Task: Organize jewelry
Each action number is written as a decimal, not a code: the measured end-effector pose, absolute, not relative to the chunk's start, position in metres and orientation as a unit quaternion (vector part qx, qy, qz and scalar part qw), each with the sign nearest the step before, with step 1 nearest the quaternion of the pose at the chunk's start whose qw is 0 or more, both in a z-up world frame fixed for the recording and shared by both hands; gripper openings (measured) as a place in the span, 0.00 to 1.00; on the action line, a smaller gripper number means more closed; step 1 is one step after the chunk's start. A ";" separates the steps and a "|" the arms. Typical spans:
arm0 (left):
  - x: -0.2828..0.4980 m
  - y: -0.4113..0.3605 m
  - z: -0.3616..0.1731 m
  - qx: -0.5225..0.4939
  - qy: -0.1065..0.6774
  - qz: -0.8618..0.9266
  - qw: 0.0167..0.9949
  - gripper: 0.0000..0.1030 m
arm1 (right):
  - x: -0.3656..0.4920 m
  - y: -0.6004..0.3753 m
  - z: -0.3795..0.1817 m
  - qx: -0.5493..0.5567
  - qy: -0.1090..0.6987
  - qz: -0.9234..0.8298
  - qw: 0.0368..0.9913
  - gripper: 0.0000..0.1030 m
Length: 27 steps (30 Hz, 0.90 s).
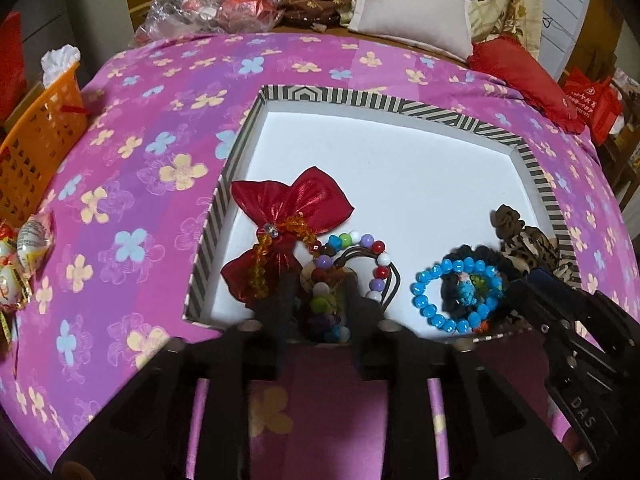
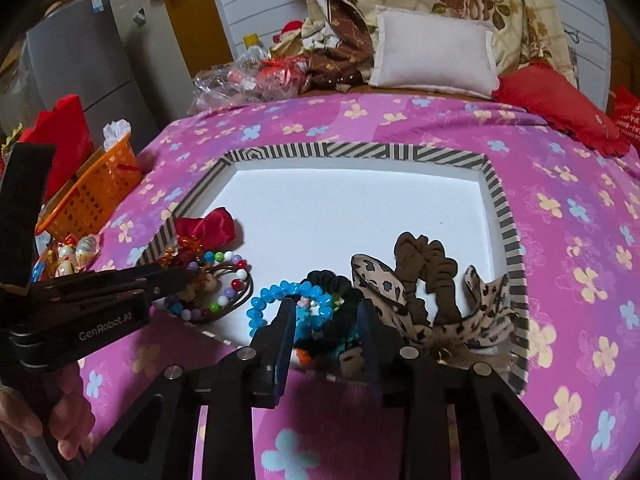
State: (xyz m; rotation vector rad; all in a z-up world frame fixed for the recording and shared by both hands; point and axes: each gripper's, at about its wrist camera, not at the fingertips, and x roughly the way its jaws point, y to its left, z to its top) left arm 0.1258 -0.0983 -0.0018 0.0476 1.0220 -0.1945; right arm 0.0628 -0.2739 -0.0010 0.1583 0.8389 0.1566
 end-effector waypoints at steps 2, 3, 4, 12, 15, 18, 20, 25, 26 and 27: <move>0.119 -0.097 0.002 0.023 0.480 -0.091 0.872 0.38 | 0.056 -0.274 0.002 0.079 0.404 0.073 0.908 0.30; 0.115 -0.096 0.004 0.027 0.476 -0.088 0.874 0.41 | 0.053 -0.275 0.002 0.082 0.404 0.072 0.908 0.30; 0.112 -0.096 0.005 0.029 0.473 -0.087 0.876 0.42 | 0.050 -0.276 0.003 0.084 0.404 0.071 0.908 0.30; 0.069 -0.093 0.024 0.054 0.425 -0.072 0.901 0.56 | 0.016 -0.280 0.010 0.091 0.392 0.050 0.914 0.41; 0.055 -0.090 0.030 0.055 0.413 -0.066 0.907 0.56 | 0.003 -0.279 0.016 0.087 0.388 0.039 0.917 0.42; 0.041 -0.086 0.036 0.049 0.405 -0.060 0.911 0.56 | -0.010 -0.279 0.022 0.084 0.381 0.032 0.920 0.45; 0.032 -0.084 0.040 0.045 0.400 -0.058 0.914 0.57 | -0.018 -0.277 0.027 0.080 0.376 0.023 0.923 0.57; 0.015 -0.076 0.049 0.024 0.397 -0.059 0.916 0.57 | -0.033 -0.270 0.037 0.075 0.361 0.022 0.929 0.62; 0.012 -0.075 0.052 0.021 0.396 -0.059 0.916 0.57 | -0.036 -0.269 0.039 0.077 0.360 0.024 0.929 0.62; 0.008 -0.073 0.054 0.018 0.395 -0.058 0.917 0.57 | -0.038 -0.268 0.040 0.080 0.359 0.025 0.930 0.62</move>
